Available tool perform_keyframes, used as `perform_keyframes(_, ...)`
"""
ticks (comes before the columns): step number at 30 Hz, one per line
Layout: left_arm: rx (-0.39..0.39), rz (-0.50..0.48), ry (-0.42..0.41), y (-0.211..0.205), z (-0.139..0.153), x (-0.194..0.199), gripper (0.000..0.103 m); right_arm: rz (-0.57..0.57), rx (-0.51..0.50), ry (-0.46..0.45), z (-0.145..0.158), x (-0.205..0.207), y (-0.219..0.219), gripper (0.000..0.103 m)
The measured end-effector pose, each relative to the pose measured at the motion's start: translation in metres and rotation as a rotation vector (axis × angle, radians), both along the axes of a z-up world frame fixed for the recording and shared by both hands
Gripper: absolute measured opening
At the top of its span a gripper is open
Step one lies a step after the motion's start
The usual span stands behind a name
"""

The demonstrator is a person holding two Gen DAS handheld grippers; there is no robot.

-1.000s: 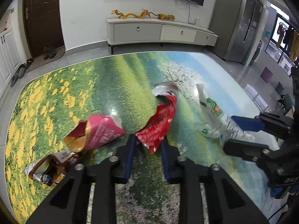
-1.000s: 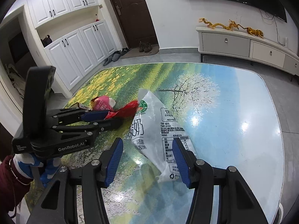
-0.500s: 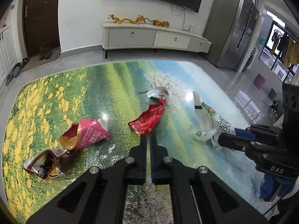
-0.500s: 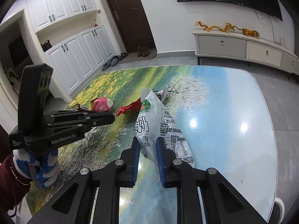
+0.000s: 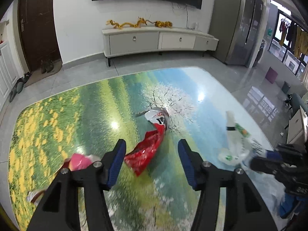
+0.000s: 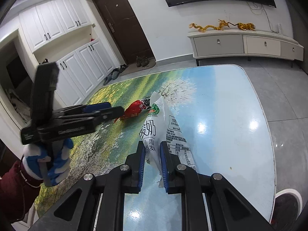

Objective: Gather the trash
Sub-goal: 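Grasp the red wrapper with the left tool while the right tool grasps the white milk bag, then carry the red wrapper and white milk bag with both tools over the trash bin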

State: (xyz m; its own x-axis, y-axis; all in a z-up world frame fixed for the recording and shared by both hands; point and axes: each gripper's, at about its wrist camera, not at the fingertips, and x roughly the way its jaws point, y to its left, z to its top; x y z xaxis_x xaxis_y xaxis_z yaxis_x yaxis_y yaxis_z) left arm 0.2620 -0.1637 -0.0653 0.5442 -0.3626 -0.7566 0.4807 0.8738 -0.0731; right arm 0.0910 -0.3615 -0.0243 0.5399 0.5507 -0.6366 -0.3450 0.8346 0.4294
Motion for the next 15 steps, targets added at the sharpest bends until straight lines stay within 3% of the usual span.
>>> perform_keyframes(4, 0.021, 0.000, 0.024, -0.012, -0.010, 0.014, 0.049, -0.017, 0.016, 0.000, 0.001, -0.003, -0.008, 0.015)
perform_keyframes(5, 0.029, -0.005, 0.031, -0.016, -0.012, 0.016, 0.046, -0.021, 0.018, 0.000, 0.001, -0.005, -0.011, 0.015)
perform_keyframes(7, 0.050, -0.014, 0.041, -0.020, -0.017, 0.016, 0.029, -0.026, 0.019, 0.000, 0.002, -0.008, -0.013, 0.015)
perform_keyframes(11, 0.047, -0.014, 0.034, -0.020, -0.017, 0.009, 0.017, -0.040, 0.026, -0.001, 0.004, -0.012, -0.017, 0.015)
perform_keyframes(15, 0.003, -0.003, 0.054, -0.011, -0.012, -0.004, 0.014, -0.045, 0.037, -0.009, 0.011, -0.019, -0.017, 0.015)
